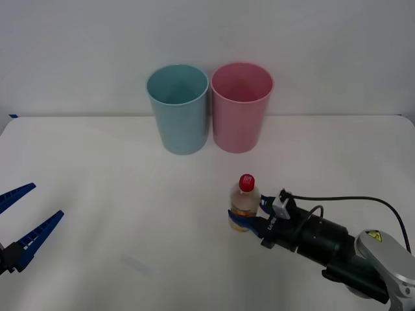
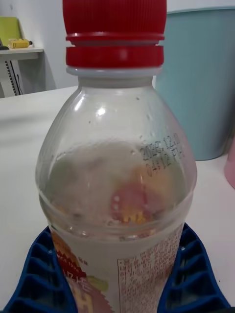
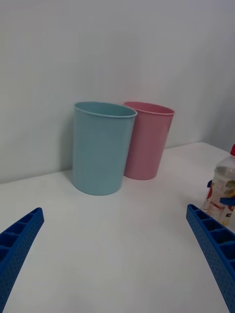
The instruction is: Grasp the object on the table and drop it into the matching bin: aluminum can to the light blue bin, PET bottle to the pink bin.
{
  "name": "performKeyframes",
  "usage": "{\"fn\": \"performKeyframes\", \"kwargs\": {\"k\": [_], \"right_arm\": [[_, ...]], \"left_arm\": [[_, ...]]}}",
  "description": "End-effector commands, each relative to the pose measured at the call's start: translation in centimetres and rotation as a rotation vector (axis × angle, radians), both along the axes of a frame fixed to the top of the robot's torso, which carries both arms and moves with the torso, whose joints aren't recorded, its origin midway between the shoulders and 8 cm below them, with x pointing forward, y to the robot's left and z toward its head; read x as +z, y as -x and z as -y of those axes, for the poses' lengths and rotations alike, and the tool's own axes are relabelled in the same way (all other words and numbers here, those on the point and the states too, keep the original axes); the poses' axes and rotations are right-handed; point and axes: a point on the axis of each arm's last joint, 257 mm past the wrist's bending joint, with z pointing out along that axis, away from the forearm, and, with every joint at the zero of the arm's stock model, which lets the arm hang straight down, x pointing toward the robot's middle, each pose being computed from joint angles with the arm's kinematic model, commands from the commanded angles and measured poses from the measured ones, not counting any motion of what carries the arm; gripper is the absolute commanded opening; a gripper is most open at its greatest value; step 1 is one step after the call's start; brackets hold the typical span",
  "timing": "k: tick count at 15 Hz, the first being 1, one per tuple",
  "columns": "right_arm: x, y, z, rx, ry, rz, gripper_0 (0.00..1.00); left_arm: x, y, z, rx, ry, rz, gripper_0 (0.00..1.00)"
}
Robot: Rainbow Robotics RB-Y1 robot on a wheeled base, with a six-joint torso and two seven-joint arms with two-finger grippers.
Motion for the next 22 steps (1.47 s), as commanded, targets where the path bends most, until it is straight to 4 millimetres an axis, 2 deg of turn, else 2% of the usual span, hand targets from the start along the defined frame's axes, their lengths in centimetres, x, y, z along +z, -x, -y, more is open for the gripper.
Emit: {"fn": "performKeyframes", "kwargs": {"k": [1,3,16,22], "right_arm": [[0.3,-0.2,-0.3,0.009,0.008,0.01,0.0],[1.3,-0.5,-0.4,0.02,-0.004,0.023,0.0],[15.2,-1.3,2.2,0.048,-0.191,-0.01,0.0],[21.3,-3.3,2.9,0.009,-0.231,0.006,0.0]], "left_arm": [[0.0,0.0,0.0,0.0,0.0,0.0,1.0],[0.0,0.0,0.0,0.0,0.0,0.0,1.0],[0.0,0.0,0.0,0.0,0.0,0.0,1.0],[0.0,0.0,0.0,0.0,0.0,0.0,1.0]]}}
